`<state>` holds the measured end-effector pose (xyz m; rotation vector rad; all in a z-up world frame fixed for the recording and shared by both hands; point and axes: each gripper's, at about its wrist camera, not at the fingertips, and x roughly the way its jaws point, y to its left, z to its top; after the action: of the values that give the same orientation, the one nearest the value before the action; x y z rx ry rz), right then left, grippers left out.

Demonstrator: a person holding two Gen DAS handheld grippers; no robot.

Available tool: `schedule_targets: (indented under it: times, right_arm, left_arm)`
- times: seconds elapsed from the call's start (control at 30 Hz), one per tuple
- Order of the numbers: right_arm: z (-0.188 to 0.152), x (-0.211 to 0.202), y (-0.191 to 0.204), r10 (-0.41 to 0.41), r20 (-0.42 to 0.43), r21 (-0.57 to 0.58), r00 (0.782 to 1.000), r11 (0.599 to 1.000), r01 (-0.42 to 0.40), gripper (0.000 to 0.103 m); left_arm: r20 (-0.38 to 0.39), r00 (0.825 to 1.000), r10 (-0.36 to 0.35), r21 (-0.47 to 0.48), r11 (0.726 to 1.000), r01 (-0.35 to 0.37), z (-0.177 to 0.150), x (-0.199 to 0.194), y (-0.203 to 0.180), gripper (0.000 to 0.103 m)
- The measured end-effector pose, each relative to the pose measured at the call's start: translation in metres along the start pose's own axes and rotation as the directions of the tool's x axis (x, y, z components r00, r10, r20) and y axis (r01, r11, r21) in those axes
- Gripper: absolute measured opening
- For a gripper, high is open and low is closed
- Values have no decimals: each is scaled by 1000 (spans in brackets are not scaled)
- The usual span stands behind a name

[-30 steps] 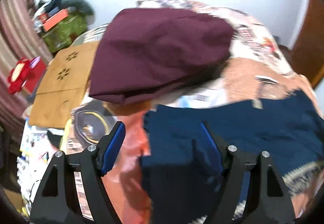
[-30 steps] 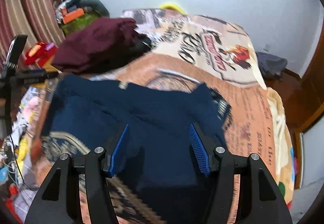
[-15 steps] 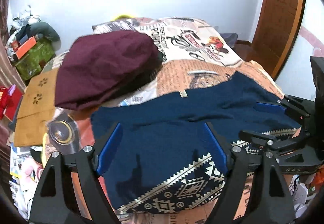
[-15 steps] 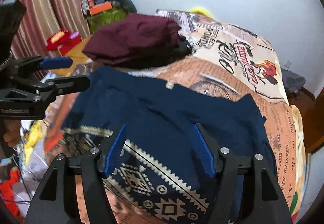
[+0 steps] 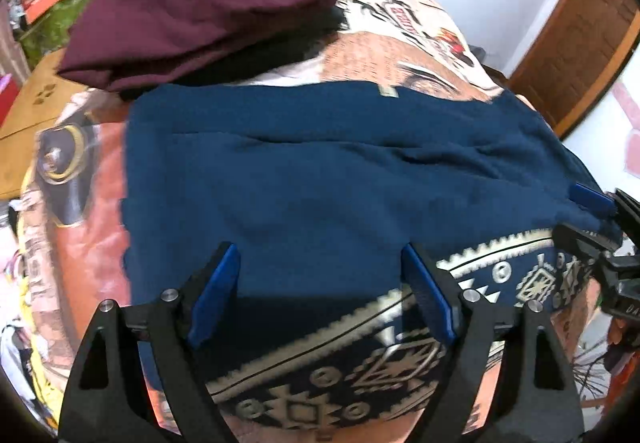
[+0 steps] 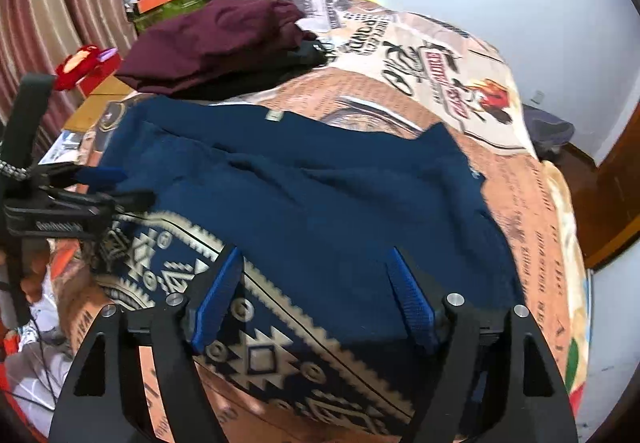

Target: Fold large clothes

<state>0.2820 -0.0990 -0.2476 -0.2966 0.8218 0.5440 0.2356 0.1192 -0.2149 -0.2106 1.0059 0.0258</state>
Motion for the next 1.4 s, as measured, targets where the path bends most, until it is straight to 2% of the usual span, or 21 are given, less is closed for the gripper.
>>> schedule_targets:
  times: [0.07, 0.13, 0.2, 0.33, 0.43, 0.5, 0.57, 0.63, 0.7, 0.73, 0.8, 0.9, 1.0, 1.07, 1.13, 1.2, 1.23, 1.33, 1.4]
  right_arm:
    - [-4, -4, -4, -3, -3, 21, 1000, 1000, 4, 72]
    - [-6, -9, -5, -17, 1, 32, 1000, 999, 16, 72]
    - [-7, -15, -4, -31, 11, 34, 999, 999, 30, 72]
    - [-7, -33, 1, -45, 44, 12, 998, 999, 45, 72]
    - [-4, -51, 9, -59, 88, -12, 994, 998, 61, 72]
    - [-2, -60, 15, -59, 114, -21, 992, 998, 62, 72]
    - [-2, -66, 21, -50, 134, -27, 990, 998, 54, 73]
    - [-1, -68, 26, -36, 145, -27, 989, 999, 40, 75]
    - [0, -65, 31, -30, 148, -30, 989, 999, 35, 79]
    - [0, -62, 33, -30, 148, -32, 989, 999, 35, 80]
    - [1, -55, 38, -31, 138, -40, 990, 998, 37, 80]
    - [2, -42, 45, -32, 110, -60, 993, 997, 39, 80]
    - [1, -28, 48, -48, 87, -81, 995, 995, 55, 80]
    - [-1, -18, 46, -57, 57, -86, 997, 994, 61, 80]
    - [-2, -4, 40, -42, 11, -64, 999, 997, 43, 80]
    - [-3, 8, 32, -26, -24, -31, 999, 999, 26, 80]
    - [-3, 11, 29, -20, -31, -20, 999, 1000, 19, 80]
    - [-4, 15, 25, 13, -31, 0, 999, 1000, -13, 80]
    - [-4, 16, 23, 31, -29, 11, 999, 999, -31, 80]
  left_arm:
    - [2, 1000, 26, -16, 1000, -26, -3, -7, 9, 84]
    - [17, 995, 99, -30, 995, -98, -7, -16, 22, 84]
    - [26, 989, 142, -58, 988, -141, -13, -25, 34, 84]
    - [50, 984, 169, -184, 970, -157, -30, -54, 72, 84]
    - [85, 971, 222, -264, 945, -193, -40, -76, 93, 84]
    - [98, 971, 220, -320, 931, -178, -47, -89, 105, 84]
    - [106, 978, 177, -385, 915, -124, -54, -97, 116, 84]
    - [108, 989, 104, -454, 890, -44, -63, -99, 125, 84]
    - [101, 995, 6, -526, 849, 49, -71, -89, 130, 84]
    - [93, 994, -60, -570, 815, 103, -77, -78, 131, 84]
    - [67, 986, -154, -619, 768, 162, -86, -58, 130, 84]
    - [18, 960, -278, -681, 700, 215, -101, -24, 123, 84]
    - [12, 946, -324, -714, 660, 235, -109, -6, 117, 84]
    - [35, 939, -343, -706, 657, 266, -106, -1, 115, 84]
    - [68, 914, -400, -698, 635, 330, -100, 10, 114, 84]
    - [89, 902, -423, -712, 606, 355, -94, 24, 116, 84]
    - [108, 900, -422, -718, 593, 364, -90, 31, 118, 85]
    - [159, 905, -395, -722, 578, 380, -79, 40, 119, 85]
    - [176, 919, -354, -718, 592, 366, -72, 40, 116, 84]
